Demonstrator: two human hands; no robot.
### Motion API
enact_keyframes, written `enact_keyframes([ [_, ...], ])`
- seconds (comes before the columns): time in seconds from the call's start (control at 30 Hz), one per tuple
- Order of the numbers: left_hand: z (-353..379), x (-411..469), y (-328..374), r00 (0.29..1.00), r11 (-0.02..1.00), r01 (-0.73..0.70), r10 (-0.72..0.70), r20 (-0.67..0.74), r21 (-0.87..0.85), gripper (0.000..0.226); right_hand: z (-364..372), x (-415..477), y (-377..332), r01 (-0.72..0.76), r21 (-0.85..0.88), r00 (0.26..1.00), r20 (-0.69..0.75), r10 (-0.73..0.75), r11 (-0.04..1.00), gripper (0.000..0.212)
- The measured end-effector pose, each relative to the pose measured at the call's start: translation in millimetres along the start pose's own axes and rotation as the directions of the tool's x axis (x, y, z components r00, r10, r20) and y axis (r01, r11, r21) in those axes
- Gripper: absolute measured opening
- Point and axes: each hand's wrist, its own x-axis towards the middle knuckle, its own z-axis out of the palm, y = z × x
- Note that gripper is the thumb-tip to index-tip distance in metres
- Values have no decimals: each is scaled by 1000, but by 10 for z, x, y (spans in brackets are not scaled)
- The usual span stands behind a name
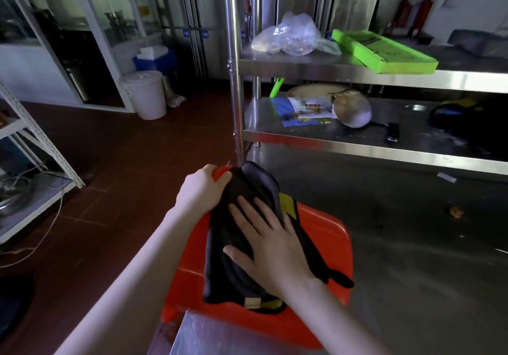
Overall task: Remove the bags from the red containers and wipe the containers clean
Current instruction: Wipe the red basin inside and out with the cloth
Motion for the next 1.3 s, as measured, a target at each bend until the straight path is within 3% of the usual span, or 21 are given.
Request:
enact_keyframes([
  [0.1, -2, -192, -121, 992, 998, -63, 65, -108, 16, 45, -47, -145, 320, -114, -2, 993, -22, 114, 993, 73],
  [0.17, -14, -396, -300, 978, 994, -105, 97, -184, -32, 45, -73, -145, 666, -264, 43, 964, 48, 262, 964, 84],
  [0.23, -32, -634, -460, 965, 988, -126, 101, -241, -91, 48, -106, -27, 1016, -484, 135, 854, 290, 432, 865, 86],
  [0.3, -25, -806, -581, 961, 984, -132, 97, -260, -121, 50, -132, 178, 1117, -658, 193, 702, 506, 501, 728, 67],
  [0.37, -14, -874, -645, 957, 983, -129, 90, -276, -127, 50, -70, 397, 1014, -612, 223, 738, 505, 447, 759, 60],
  [0.47, -5, -855, -664, 953, 984, -122, 79, -294, -131, 47, 19, 658, 567, -353, 292, 907, 339, 249, 889, 63],
  [0.53, 2, -816, -648, 949, 983, -142, 103, -298, -112, 43, 17, 682, 287, -177, 255, 964, 241, 115, 951, 74],
  [0.6, -2, -756, -629, 947, 982, -157, 120, -299, -104, 41, -8, 564, 138, -48, 179, 983, 182, 15, 983, 76],
  [0.77, 0, -541, -540, 962, 985, -142, 114, -250, -96, 42, -71, -255, 292, 113, -54, 993, 31, -111, 992, 71],
  [0.87, 1, -511, -507, 971, 985, -126, 99, -217, -114, 44, -38, -760, 433, 124, -68, 992, -26, -126, 990, 72],
  [0.97, -21, -514, -518, 969, 982, -143, 114, -221, -120, 47, -107, -588, 632, 72, -25, 997, 29, -71, 997, 74],
  [1.03, -28, -556, -538, 969, 982, -130, 96, -229, -136, 46, -145, -257, 792, -113, 87, 988, 113, 103, 990, 74],
  [1.1, -15, -621, -567, 963, 984, -110, 70, -260, -143, 46, -141, 41, 1002, -353, 209, 911, 297, 285, 912, 69],
  [1.17, -9, -665, -583, 962, 985, -98, 57, -269, -142, 45, -136, 191, 1150, -483, 272, 831, 443, 338, 832, 68],
  [1.23, -21, -668, -588, 967, 987, -84, 48, -251, -135, 43, -113, 147, 1205, -489, 302, 824, 467, 320, 818, 68],
  [1.3, -38, -660, -608, 970, 990, -72, 42, -239, -118, 40, -96, -48, 1177, -417, 339, 873, 409, 267, 843, 66],
])
